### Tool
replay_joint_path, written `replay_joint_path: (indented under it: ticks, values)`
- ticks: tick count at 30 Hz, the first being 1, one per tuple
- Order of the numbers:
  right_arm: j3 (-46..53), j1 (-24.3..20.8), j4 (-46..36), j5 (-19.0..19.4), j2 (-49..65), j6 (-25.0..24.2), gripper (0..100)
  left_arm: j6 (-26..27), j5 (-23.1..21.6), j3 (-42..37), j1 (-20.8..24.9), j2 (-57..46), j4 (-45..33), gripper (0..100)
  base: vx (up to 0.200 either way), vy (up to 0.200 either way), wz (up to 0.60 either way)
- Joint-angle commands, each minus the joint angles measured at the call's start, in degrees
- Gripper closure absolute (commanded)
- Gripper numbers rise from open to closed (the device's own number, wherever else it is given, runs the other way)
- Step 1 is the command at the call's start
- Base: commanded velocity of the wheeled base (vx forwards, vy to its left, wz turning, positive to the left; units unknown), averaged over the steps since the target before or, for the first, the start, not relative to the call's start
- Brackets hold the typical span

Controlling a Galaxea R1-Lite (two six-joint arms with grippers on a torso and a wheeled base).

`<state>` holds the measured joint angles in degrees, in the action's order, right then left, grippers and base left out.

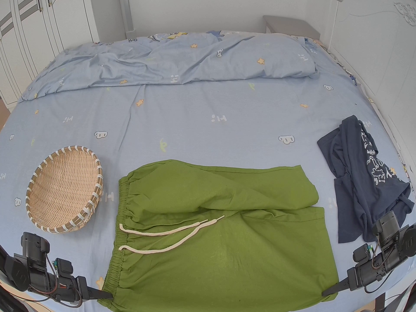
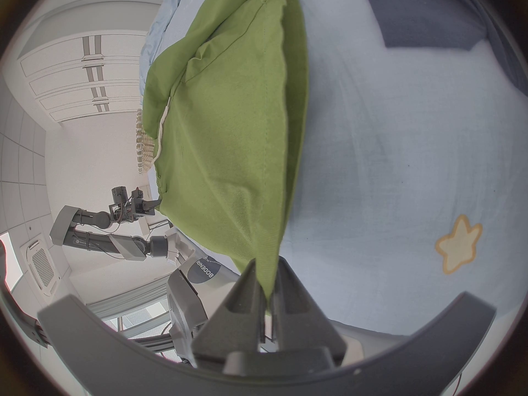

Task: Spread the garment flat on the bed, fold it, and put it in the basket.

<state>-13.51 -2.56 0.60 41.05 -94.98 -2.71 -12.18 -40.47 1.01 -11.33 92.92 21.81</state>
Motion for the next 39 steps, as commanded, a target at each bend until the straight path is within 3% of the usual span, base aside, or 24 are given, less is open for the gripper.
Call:
replay_joint_path:
  ticks: [1,4,5,6,13,16,22,24,27,29,32,36,39]
  values:
    - [0.15,-0.25,0.02,-0.09,-0.38,-0.02,100,0.31,0.13,-0.92,-0.54,2.80,0.87,100,0.000,0.000,0.00]
    - [0.32,-0.25,0.02,-0.62,-0.38,0.07,100,0.31,0.13,-0.92,-0.36,2.88,1.31,100,0.000,0.000,0.00]
    - [0.32,-0.34,0.02,-0.70,-0.47,0.07,100,0.31,0.13,-0.92,-0.36,2.88,1.31,0,0.000,0.000,0.00]
    - [0.32,-0.34,0.02,-0.70,-0.56,0.07,0,0.31,0.13,-0.92,-0.36,2.88,1.31,0,0.000,0.000,0.00]
    - [1.29,-0.52,2.22,-0.62,-0.38,-0.11,0,-0.04,-0.40,-1.01,-0.45,1.74,1.22,0,0.000,0.000,0.00]
    - [1.64,-0.16,3.71,-0.70,2.08,-0.11,0,-0.83,-0.31,-0.92,-0.63,-3.62,0.60,0,0.000,0.000,0.00]
    - [0.41,1.94,3.36,-1.06,10.07,-0.55,0,-10.41,-0.22,1.27,0.51,-16.01,-0.89,0,0.000,0.000,0.00]
    - [-0.99,3.44,3.36,-2.55,14.12,-0.55,0,-16.21,-0.04,5.76,2.10,-23.48,-4.85,0,0.000,0.000,0.00]
    - [-2.66,3.79,3.36,-3.52,16.14,-0.55,0,-18.23,0.04,10.33,4.38,-27.70,-10.03,0,0.000,0.000,0.00]
    - [-6.88,3.79,3.09,-4.40,17.90,-0.72,0,-19.81,0.04,20.52,8.69,-31.39,-20.75,0,0.000,0.000,0.00]
    - [-12.16,3.79,2.65,-4.75,18.16,-1.51,0,-21.13,0.13,28.70,12.64,-31.13,-25.59,0,0.000,0.000,0.00]
    - [-18.13,3.61,2.48,-4.75,17.72,-2.74,0,-23.24,0.04,34.06,15.54,-27.00,-23.92,0,0.000,0.000,0.00]
    - [-26.57,3.18,2.57,-4.75,15.26,-3.09,0,-26.49,0.13,37.75,17.30,-20.14,-15.22,0,0.000,0.000,0.00]
